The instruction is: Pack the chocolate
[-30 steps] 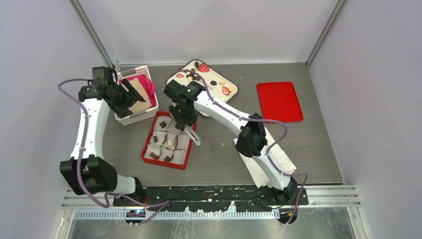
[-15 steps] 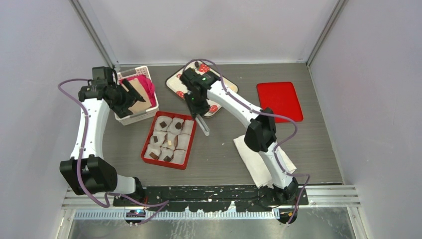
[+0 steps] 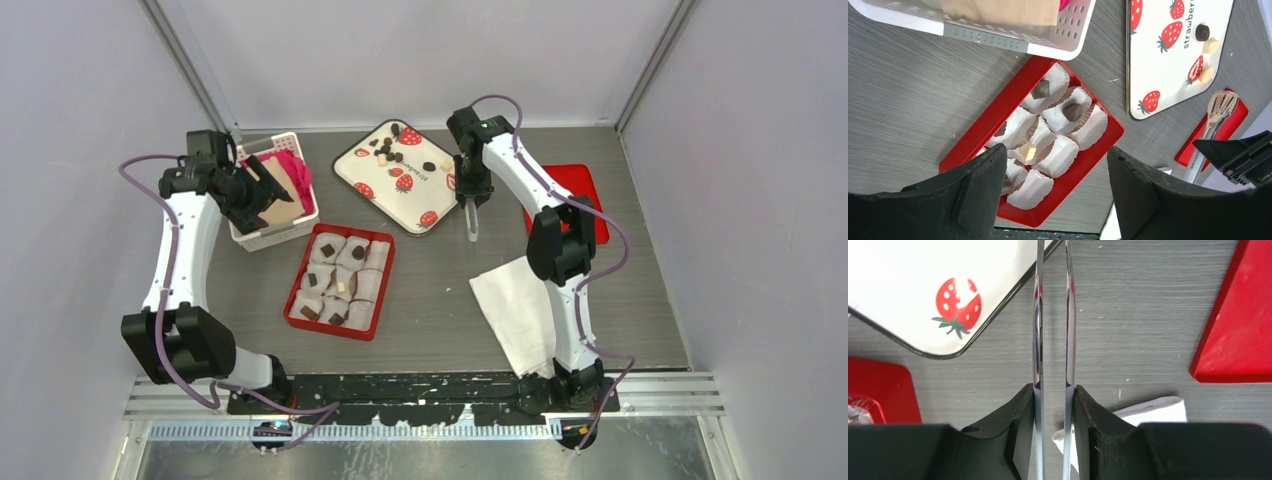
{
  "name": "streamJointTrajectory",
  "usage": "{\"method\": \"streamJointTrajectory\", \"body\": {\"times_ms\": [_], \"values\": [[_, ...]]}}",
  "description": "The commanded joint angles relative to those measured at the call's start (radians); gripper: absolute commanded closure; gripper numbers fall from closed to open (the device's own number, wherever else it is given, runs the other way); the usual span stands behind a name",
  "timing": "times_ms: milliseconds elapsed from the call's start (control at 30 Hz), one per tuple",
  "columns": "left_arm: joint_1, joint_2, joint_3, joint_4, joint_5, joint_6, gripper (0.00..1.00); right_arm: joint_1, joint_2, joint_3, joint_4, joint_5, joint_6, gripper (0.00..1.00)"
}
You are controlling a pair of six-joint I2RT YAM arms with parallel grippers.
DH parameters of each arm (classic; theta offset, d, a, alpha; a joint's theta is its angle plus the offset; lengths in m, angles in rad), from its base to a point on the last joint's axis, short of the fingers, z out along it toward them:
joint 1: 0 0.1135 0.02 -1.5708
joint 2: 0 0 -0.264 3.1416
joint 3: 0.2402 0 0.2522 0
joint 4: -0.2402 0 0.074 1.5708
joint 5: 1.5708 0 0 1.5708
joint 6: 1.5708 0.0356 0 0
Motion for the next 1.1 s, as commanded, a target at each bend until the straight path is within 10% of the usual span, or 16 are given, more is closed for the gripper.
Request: {"method": "streamJointTrajectory", "body": {"times_ms": [0,1067], "values": [[0.011,0.001,0.045,0.024,0.011,0.011,0.26,-0.023,0.011,0.058,0.017,0.033,-0.014,0.66],[0.015,0.062,0.082,0.041,-0.01,-0.018,0.26,-0.038,0.272,0.341,-0.054,0.047,-0.057,0.48]]}}
